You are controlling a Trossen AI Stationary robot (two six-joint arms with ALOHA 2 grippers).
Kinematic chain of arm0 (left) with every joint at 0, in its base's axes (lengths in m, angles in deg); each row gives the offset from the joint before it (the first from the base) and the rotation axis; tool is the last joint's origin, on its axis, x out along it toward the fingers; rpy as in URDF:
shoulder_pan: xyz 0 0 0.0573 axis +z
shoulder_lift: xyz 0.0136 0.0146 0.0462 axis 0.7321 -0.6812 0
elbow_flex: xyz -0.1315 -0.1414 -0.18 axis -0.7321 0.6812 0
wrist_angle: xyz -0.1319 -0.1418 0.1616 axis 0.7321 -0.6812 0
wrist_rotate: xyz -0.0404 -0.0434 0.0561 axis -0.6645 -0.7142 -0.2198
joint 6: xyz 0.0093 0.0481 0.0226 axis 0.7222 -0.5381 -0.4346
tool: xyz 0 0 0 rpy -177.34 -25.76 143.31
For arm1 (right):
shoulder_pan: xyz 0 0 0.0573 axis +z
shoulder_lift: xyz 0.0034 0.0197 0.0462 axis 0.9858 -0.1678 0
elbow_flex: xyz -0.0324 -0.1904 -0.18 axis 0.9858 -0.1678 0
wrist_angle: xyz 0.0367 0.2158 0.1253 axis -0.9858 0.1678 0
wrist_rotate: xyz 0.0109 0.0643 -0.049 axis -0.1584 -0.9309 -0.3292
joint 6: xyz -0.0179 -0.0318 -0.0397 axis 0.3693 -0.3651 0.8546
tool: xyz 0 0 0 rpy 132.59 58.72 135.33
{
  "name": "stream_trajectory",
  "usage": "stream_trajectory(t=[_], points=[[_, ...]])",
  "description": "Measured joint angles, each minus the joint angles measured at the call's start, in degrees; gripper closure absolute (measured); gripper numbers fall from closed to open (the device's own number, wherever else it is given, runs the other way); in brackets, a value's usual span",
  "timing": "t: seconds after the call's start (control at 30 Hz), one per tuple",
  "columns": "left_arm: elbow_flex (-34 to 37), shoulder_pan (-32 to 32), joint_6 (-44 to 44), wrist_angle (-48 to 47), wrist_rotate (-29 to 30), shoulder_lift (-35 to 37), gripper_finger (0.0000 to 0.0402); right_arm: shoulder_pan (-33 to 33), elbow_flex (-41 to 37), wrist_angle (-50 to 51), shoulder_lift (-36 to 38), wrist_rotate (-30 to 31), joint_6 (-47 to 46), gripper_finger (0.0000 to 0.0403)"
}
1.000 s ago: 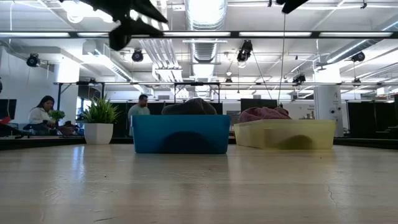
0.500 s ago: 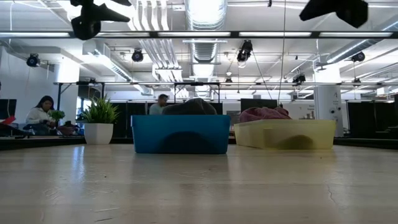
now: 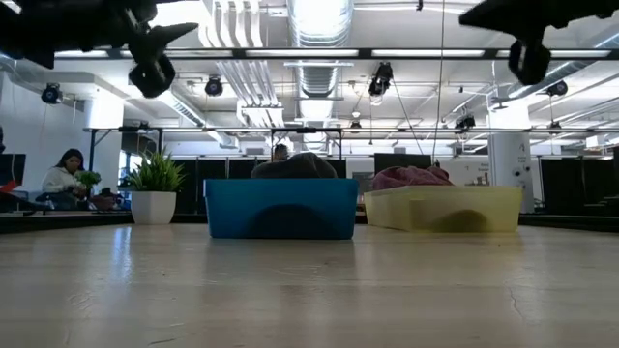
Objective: Pick & Place hat
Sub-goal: Return to Home Position
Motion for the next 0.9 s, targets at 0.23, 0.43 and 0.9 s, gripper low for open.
stream_trajectory(t=[0.23, 0.43, 0.9], points=[[-1.80, 0.96, 1.36, -21.53, -13.14, -5.11, 0.0264, -1.99, -6.89, -24.26, -6.83, -3.29, 0.25, 0.0392], [-2.57, 1.22, 5.82, -23.42, -9.42, -8.16, 0.0264, -4.26, -0.11, -22.09, -20.81, -10.15, -7.60, 0.0392], [-2.46, 1.31, 14.07, -31.17, -12.61, -8.70, 0.0264, -9.89, 15.84, -11.29, -53.40, -22.49, -22.25, 0.0392]])
